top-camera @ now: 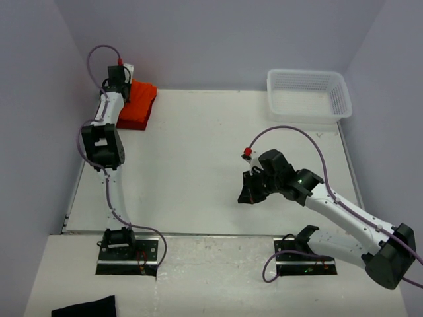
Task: Fold and stack the t-shirts
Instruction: Put the neatly folded tshirt into the corner of the board with the left arm
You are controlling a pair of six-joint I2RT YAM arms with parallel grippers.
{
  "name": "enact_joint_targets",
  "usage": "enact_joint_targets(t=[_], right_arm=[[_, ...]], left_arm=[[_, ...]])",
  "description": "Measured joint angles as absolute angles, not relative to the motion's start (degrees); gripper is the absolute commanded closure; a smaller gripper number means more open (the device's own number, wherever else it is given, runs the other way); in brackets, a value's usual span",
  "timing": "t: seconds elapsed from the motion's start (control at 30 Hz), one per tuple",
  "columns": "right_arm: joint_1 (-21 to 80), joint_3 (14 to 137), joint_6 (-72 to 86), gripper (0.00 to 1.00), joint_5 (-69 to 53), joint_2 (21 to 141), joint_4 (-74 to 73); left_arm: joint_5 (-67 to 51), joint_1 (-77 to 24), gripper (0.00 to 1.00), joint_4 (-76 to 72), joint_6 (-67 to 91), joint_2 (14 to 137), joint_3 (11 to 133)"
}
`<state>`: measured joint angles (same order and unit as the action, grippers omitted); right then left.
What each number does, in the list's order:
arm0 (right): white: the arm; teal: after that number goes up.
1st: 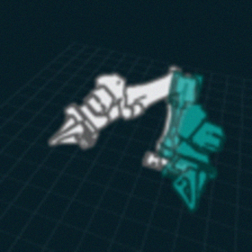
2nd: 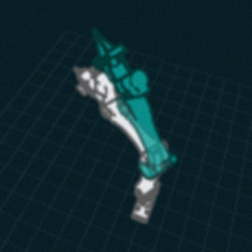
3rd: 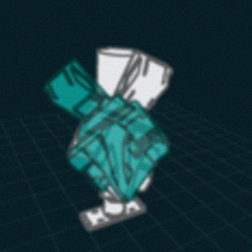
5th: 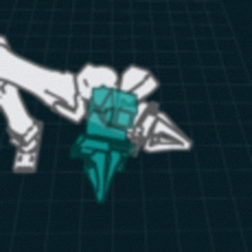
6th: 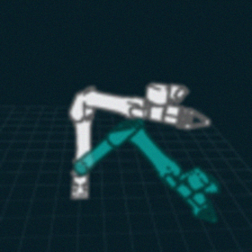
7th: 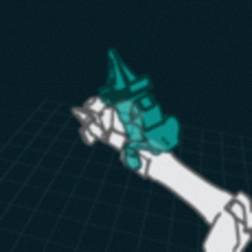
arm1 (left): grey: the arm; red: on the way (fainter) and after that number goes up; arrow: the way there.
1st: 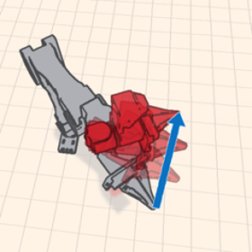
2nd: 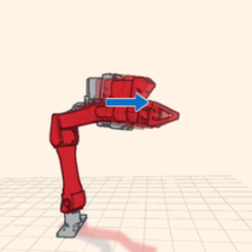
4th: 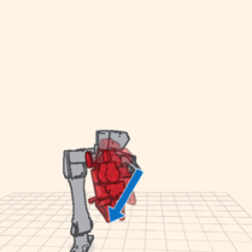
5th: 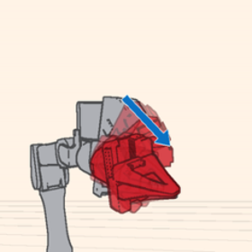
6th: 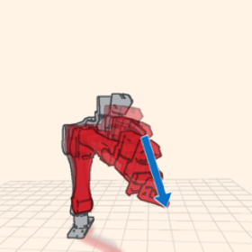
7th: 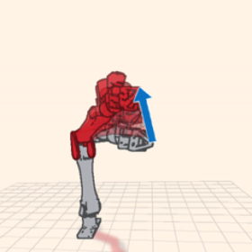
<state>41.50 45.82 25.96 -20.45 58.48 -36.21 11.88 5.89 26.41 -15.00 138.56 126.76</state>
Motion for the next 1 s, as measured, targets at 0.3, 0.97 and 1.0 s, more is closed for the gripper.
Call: enact_joint_targets(t=[0.3, 0.97, 1.0], right_arm=[[44.5, 46.3, 26.7, 1.00, -20.5, 64.7, -35.1], [52.4, 46.5, 29.7, 1.00, -18.6, 70.8, -31.9], [52.4, 46.7, 29.8, 1.00, -18.0, 70.6, -32.4]], left_arm=[[13.8, 12.1, 0.20, 24.8, -6.2, 143.8, 127.5], [14.2, 9.9, 0.47, 9.2, 1.8, 118.7, 113.5], [13.5, 9.6, 0.77, 9.2, 2.4, 118.2, 113.5]])
